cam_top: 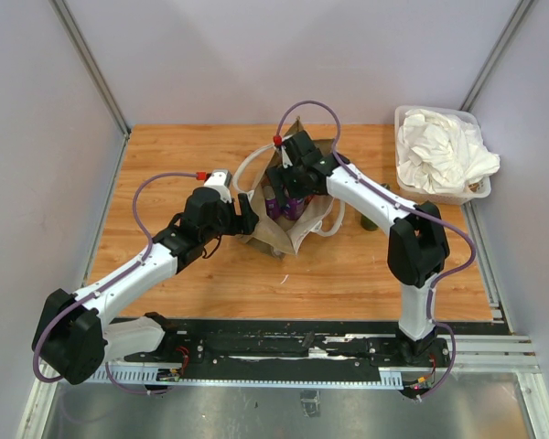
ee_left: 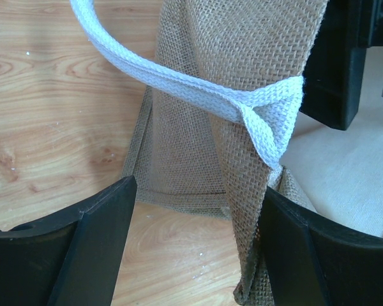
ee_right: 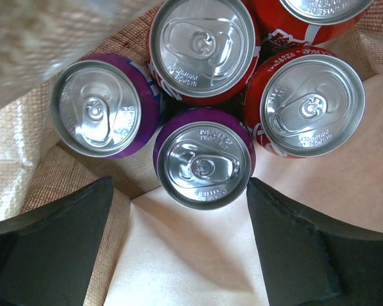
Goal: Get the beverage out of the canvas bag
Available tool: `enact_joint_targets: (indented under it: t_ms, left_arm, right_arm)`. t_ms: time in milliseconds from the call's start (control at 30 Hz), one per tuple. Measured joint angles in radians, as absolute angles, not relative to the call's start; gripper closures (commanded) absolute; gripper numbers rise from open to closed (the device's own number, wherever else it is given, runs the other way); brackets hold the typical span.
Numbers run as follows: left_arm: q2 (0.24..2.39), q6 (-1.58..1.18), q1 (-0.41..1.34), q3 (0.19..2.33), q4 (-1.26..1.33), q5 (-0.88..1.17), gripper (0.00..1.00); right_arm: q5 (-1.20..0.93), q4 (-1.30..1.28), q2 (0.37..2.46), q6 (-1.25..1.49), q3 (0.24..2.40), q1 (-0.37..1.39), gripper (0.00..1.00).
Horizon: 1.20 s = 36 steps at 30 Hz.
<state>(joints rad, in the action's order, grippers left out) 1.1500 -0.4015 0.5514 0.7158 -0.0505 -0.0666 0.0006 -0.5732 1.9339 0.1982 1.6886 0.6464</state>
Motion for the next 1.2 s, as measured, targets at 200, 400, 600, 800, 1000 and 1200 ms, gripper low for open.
enact_joint_targets:
  t_ms: [200, 400, 600, 800, 1000, 1200]
  left_arm:
    - [1.15, -0.402, 0.551, 0.716, -0.051, -0.067, 0.21]
    - [1.15, -0.402, 0.551, 0.712, -0.046, -0.067, 0.21]
    - [1.152, -0.405, 0.551, 0.711, -0.044, -0.067, 0.21]
    - [1.153, -0.405, 0.551, 0.71, -0.039, -0.069, 0.21]
    - [1.153, -0.405, 0.551, 0.71, -0.039, -0.072, 0.21]
    - [1.153, -0.405, 0.551, 0.71, -0.039, -0.073, 0.21]
  right_arm:
    - [0.026, -0.574, 1.961, 0.212, 1.699, 0.646, 0.26]
    - [0.054, -0.574, 1.977, 0.222, 1.705, 0.643, 0.3]
    - [0.06, -0.569, 1.996, 0.229, 1.705, 0.641, 0.29]
    - [0.059, -0.561, 2.021, 0.235, 1.705, 0.641, 0.25]
    - [0.058, -0.563, 2.045, 0.236, 1.712, 0.641, 0.46]
    - [0.061, -0.566, 2.048, 0.235, 1.716, 0.641, 0.99]
